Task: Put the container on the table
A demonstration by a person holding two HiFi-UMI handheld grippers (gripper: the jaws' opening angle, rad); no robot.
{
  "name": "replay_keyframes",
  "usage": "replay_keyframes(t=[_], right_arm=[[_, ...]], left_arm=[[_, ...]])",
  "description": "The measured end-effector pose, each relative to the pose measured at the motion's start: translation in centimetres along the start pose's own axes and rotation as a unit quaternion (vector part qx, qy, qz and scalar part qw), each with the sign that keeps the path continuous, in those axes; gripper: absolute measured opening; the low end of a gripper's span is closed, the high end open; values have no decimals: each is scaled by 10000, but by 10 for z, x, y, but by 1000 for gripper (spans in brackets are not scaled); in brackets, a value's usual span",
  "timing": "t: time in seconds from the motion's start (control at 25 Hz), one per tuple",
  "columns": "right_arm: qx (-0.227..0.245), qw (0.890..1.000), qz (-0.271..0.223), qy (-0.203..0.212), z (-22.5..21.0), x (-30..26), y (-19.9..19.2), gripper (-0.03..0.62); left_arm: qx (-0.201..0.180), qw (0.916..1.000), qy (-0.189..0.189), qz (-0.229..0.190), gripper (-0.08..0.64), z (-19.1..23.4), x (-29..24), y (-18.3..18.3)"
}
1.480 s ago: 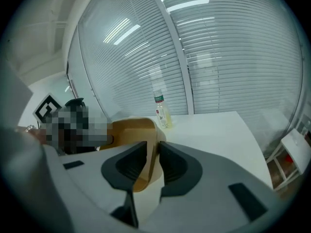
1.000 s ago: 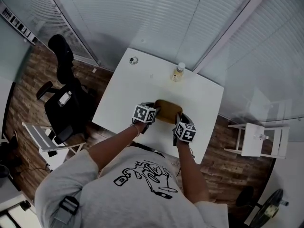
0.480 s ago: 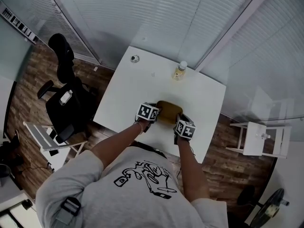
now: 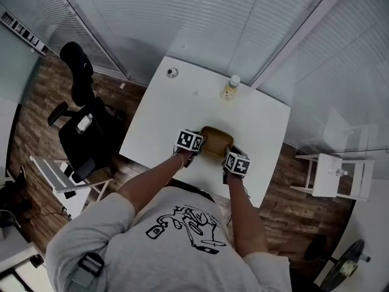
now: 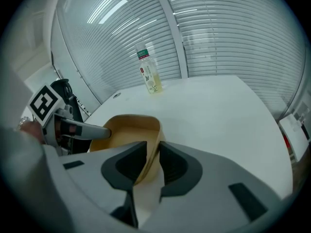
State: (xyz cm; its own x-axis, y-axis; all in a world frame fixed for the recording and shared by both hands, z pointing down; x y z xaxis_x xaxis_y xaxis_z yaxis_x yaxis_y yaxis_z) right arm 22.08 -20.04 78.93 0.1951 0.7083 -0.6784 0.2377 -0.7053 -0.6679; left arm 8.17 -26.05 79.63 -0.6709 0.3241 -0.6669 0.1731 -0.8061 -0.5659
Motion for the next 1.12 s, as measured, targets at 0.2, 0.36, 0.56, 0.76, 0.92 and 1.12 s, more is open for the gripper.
replay_keyframes(t=[0.2,0.36,0.56,0.76,0.92,1.12], right_arm=[[-53,10000,68,47,-1,-3,-3,75],[-140,9999,-35,-20,-4,1,2,77],[42,9996,-263,-117,-8,15,16,77],[493,9964,-681,76,4,37,49,77],[752,9903,-1125,331,23,63,82,75],[1102,9820,-1451,505,49,101,119,63]], left_arm=[[27,10000,-17,-21,143,1,-1,2],[133,9997,70,-178,143,5,5,6],[140,9985,188,-502,143,7,22,19],[146,9972,110,-728,130,-4,45,33],[112,9938,-244,-1076,89,-28,68,56],[-356,9854,-686,-1517,44,-65,101,90]])
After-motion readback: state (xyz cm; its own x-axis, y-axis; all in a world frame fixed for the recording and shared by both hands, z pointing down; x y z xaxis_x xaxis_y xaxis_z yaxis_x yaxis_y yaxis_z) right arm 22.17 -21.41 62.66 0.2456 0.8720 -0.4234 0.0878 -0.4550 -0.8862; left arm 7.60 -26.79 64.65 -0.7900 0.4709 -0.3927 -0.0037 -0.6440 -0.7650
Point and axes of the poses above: the fingertips, and each gripper's own axes: x backward along the fingers, z to its left, y out of its top, the point moved 2 cm from there along x, backward along the fingers, and after that the axes turned 7 degrees about -z, right-handed, at the moved point
